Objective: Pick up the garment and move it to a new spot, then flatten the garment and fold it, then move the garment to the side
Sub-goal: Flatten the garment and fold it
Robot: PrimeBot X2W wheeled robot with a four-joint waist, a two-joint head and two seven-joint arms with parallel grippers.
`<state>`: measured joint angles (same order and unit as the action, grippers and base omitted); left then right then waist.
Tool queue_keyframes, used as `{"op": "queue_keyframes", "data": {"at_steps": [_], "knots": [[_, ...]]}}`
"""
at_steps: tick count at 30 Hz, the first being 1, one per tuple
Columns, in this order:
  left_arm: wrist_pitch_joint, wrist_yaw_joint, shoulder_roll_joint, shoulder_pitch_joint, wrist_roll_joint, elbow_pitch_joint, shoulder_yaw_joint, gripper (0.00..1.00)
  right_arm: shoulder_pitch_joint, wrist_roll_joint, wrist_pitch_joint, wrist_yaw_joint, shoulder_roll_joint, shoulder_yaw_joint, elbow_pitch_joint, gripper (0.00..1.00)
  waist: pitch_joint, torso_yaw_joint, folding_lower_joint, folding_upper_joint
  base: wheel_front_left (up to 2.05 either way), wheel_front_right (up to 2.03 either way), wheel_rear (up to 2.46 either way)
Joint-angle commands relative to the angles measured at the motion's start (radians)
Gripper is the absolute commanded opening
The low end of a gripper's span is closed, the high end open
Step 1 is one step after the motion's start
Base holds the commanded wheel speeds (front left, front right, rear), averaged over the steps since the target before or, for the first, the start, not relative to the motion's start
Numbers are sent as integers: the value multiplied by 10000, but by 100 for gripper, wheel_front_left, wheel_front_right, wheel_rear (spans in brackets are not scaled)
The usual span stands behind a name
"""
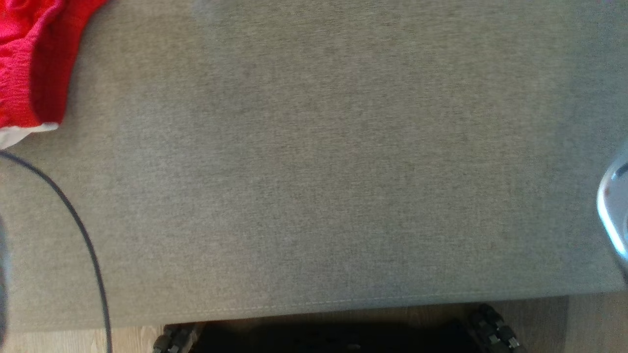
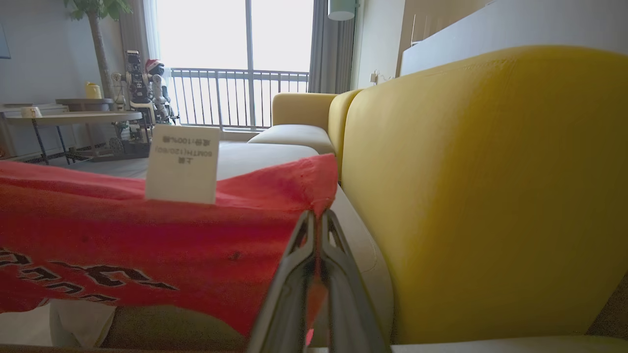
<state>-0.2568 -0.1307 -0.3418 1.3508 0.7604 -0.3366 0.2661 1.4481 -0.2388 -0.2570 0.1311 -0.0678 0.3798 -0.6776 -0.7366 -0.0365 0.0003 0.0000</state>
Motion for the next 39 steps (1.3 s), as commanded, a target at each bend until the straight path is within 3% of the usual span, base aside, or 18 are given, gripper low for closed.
{"op": "queue_keyframes", "data": {"at_steps": [1, 8, 13, 24, 33, 39], "knots": [[-47, 2, -584, -302, 203, 619, -279, 0, -224, 130, -44, -4, 170, 50, 382, 0, -36, -142, -3, 0, 0, 0, 0], [-48, 1, -1234, -4424, 1278, 2832, 390, 0, -2093, 366, -46, -4, 34, 370, -55, 0, 616, -160, -3, 0, 0, 0, 0], [-48, 1, -1450, -7042, 1378, 4141, -123, 0, -3290, 708, -46, -4, 22, 684, 760, 0, 1058, -51, -3, 0, 0, 0, 0], [-49, 18, -587, -11279, 1630, 6088, -1053, 0, -7076, 2232, -47, -4, 170, 984, 2894, 0, 2273, 59, -3, 0, 0, 0, 0], [69, 895, -113, -13897, 1555, 7501, -905, 0, -10404, 3291, -47, -4, 174, 747, 5032, 0, 2999, 296, -3, 0, 0, 0, 0], [409, 1366, 7, -14404, 1681, 8025, -706, 0, -11446, 3472, 18, -4, 174, 882, 5576, 0, 3109, 330, -3, 0, 0, 0, 0]]}}
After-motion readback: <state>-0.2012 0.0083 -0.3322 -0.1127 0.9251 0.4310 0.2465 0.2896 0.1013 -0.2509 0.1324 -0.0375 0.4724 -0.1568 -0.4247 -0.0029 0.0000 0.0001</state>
